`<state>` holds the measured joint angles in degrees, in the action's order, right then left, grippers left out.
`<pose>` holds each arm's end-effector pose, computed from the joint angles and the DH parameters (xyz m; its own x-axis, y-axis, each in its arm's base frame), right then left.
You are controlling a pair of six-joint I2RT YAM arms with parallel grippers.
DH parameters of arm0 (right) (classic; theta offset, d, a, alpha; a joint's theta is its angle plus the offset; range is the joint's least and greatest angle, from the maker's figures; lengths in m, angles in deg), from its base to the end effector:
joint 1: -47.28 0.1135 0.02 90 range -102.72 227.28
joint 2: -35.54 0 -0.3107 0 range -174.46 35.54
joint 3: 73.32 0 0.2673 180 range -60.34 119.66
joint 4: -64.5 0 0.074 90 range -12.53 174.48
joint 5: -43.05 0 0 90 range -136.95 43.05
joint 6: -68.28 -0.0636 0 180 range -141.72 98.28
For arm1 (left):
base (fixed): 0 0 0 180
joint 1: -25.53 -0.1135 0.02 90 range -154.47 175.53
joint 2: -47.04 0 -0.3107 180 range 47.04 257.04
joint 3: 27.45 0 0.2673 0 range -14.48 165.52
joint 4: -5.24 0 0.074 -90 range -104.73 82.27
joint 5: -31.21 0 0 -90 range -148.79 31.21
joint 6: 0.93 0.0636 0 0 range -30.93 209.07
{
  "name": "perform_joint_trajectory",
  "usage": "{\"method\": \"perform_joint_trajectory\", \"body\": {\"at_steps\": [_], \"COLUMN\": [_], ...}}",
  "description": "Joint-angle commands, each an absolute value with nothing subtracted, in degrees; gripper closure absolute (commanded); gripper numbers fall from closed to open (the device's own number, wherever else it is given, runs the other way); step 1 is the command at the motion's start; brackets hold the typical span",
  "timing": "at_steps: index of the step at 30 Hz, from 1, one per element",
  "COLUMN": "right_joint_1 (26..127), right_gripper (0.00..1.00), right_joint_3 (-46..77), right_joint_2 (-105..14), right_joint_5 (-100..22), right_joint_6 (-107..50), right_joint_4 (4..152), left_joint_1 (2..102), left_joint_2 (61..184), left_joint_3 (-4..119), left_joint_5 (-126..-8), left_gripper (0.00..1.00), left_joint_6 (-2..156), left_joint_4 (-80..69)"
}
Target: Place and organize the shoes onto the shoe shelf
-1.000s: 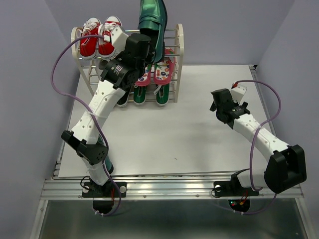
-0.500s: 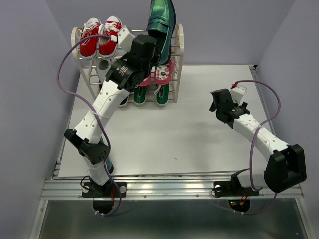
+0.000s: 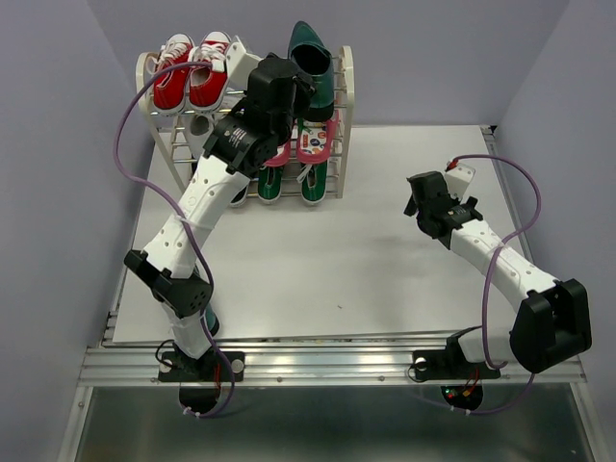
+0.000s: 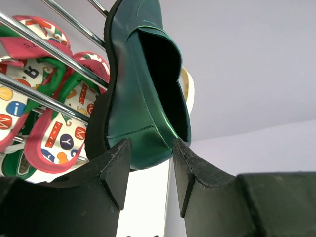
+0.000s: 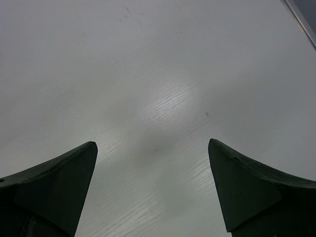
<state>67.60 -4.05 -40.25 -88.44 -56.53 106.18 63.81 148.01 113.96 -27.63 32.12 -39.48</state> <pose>0.2869 0.0613 0.2937 -0.4861 0.2760 -0.8292 0.5255 0.8504 -0.0250 0.3427 -0.2286 0.5823 -0.1368 -0.8058 -0.5762 0.0191 0.5794 -0.8148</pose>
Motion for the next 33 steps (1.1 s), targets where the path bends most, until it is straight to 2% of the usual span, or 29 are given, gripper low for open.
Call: {"method": "perform_joint_trajectory", "body": {"at_steps": [1,5,10,11,13,19,23,28,33], "right_joint_1": [67.3,67.3,67.3,67.3,67.3,67.3,67.3,67.3,67.3], "right_gripper": [0.00,0.00,0.00,0.00,0.00,0.00,0.00,0.00,0.00], "right_joint_3": [-3.2,-3.1,-3.0,-3.0,-3.1,-4.4,-5.1,-5.6,-5.2], "right_joint_2": [-39.3,-39.5,-39.4,-39.3,-39.0,-36.7,-35.2,-35.5,-38.2], "right_joint_5": [-88.8,-88.7,-87.9,-87.6,-87.4,-85.0,-84.7,-83.2,-81.4], "right_joint_6": [-56.1,-55.9,-55.3,-54.9,-54.4,-52.9,-52.5,-52.2,-51.8], "right_joint_4": [104.9,104.9,104.6,104.6,104.0,101.8,100.6,99.6,99.3], "left_joint_1": [64.6,64.8,65.5,65.8,66.2,67.5,67.3,63.9,55.8], "left_joint_2": [146.0,145.7,142.6,141.6,138.0,127.2,119.5,111.5,99.2], "left_joint_3": [114.6,115.2,112.8,111.7,109.0,99.4,87.2,75.5,47.2], "left_joint_5": [-29.0,-29.5,-29.4,-29.6,-30.7,-24.5,-20.2,-20.8,-27.1], "left_gripper": [0.48,0.44,0.34,0.30,0.01,0.01,0.01,0.01,0.01], "left_joint_6": [32.9,34.4,37.4,38.0,40.9,41.6,36.0,23.2,11.7], "left_joint_4": [-36.3,-35.9,-35.7,-35.6,-35.2,-43.7,-54.6,-71.9,-71.9]}}
